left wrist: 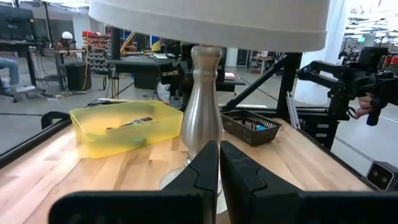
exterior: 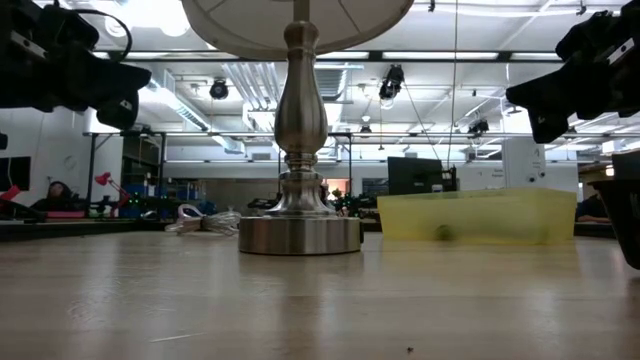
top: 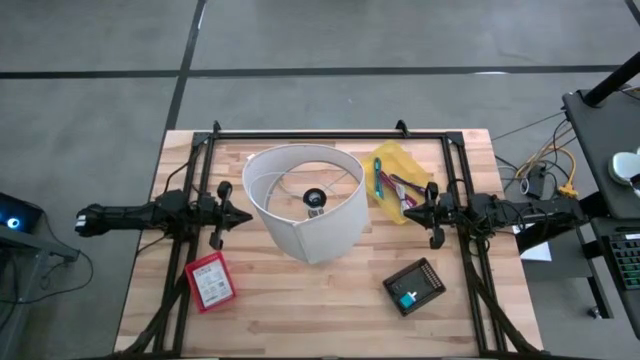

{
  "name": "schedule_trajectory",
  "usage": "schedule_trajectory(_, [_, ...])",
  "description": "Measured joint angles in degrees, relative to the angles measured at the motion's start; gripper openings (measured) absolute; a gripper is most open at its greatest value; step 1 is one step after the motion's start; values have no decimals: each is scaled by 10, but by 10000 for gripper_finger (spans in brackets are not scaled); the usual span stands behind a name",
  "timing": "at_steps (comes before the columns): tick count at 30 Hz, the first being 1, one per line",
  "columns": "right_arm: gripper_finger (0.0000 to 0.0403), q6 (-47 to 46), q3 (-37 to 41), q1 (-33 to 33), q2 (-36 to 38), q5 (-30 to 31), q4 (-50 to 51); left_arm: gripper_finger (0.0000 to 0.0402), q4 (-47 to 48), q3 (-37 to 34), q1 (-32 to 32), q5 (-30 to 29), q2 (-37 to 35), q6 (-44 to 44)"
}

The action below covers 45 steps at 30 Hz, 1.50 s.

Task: Pick and place items into bin
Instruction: Return to Home Position

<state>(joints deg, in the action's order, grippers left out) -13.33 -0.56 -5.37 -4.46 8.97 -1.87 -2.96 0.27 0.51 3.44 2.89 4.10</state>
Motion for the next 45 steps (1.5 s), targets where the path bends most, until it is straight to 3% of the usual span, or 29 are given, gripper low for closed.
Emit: schedule_trajectory(45, [9,14,0,0,-1,1,0,0,0,0,0,-2,16,0])
